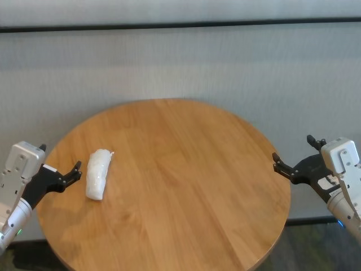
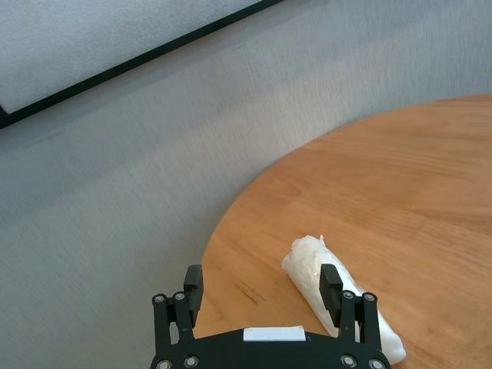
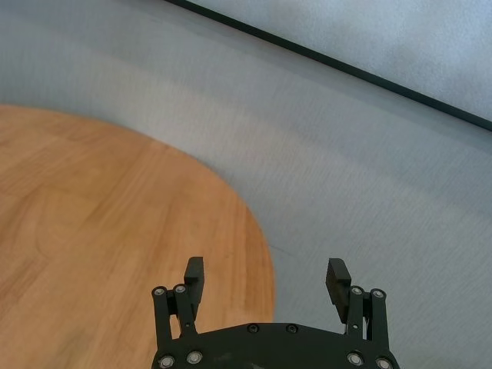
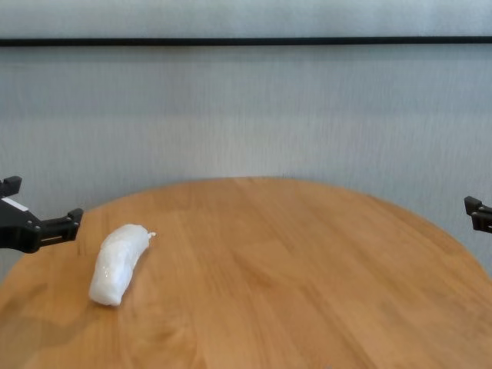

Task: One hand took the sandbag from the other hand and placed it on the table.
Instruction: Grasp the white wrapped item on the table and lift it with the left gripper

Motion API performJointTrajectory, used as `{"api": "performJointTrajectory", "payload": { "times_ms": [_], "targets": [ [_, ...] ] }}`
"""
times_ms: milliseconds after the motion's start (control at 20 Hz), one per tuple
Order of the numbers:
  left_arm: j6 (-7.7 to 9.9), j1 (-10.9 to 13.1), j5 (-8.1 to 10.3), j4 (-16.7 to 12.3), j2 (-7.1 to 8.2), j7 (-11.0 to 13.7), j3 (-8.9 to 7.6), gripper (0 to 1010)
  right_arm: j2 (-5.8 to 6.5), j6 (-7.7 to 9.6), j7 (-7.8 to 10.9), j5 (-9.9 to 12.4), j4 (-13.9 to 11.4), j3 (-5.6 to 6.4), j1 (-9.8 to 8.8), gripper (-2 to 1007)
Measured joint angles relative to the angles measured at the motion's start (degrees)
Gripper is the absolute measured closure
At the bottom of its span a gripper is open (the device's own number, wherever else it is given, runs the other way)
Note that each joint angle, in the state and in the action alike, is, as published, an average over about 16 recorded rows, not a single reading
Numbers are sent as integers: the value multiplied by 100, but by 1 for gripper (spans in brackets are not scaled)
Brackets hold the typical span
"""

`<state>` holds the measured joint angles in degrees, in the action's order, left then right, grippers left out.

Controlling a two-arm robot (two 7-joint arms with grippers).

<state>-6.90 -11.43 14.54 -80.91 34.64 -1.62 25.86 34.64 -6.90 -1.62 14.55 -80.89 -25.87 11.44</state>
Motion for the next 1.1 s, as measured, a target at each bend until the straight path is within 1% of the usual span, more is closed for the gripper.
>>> {"api": "performJointTrajectory", "payload": {
  "times_ms": [1100],
  "targets": [
    [0,0,0,0,0,0,0,10,0,0,0,0,0,0,0,5]
  ]
}}
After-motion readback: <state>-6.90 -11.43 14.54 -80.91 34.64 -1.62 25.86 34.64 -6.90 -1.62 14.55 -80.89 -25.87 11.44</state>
